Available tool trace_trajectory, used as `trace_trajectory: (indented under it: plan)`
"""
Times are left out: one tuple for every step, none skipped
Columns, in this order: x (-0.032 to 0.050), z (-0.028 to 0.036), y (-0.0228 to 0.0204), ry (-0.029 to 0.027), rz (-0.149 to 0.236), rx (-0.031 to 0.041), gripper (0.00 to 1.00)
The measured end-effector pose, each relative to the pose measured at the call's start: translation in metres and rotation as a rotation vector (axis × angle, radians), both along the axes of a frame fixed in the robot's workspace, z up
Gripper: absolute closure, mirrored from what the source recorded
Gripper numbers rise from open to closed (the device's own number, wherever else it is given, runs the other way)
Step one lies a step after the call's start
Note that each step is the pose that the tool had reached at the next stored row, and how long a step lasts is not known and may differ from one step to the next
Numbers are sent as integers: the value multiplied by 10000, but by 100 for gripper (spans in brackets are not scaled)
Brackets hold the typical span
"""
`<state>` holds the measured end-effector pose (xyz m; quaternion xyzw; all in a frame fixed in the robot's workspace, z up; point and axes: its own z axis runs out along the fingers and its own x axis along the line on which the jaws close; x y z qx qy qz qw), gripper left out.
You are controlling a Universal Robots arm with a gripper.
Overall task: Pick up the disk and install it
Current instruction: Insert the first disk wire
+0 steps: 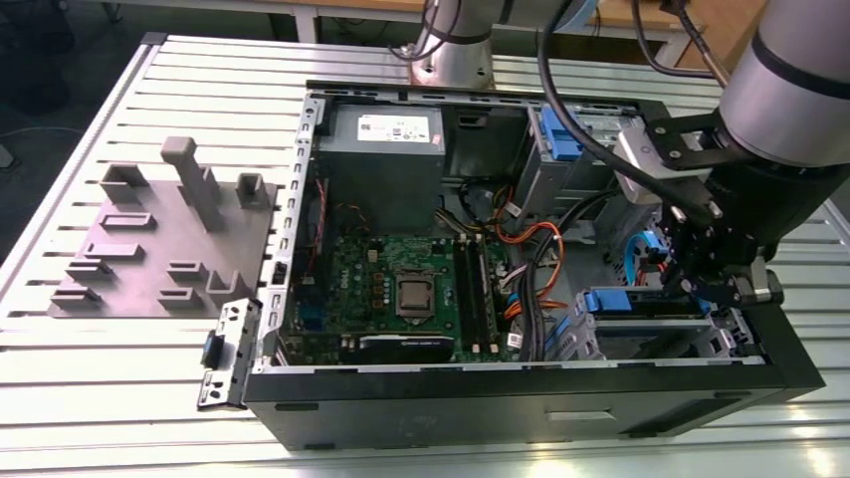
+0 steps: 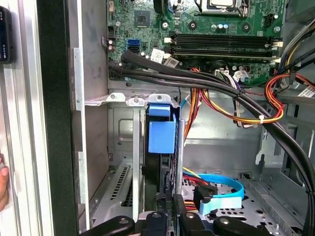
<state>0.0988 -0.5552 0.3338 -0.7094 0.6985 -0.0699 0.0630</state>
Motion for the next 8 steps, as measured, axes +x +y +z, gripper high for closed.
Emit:
trace_trajectory:
  plan:
    - [0, -2, 0, -5, -14, 1, 84]
    - [-1, -4, 0, -10, -39, 1, 84]
    - [-1, -7, 0, -16, -76, 2, 84]
    - [-1, -9, -1, -23, -126, 1, 84]
    - [-1, -11, -1, -27, -179, 1, 84]
    - [-1, -14, -1, -32, -228, 2, 84]
    - [-1, -15, -1, -33, -258, 0, 84]
    - [-1, -16, -1, -34, -265, 1, 84]
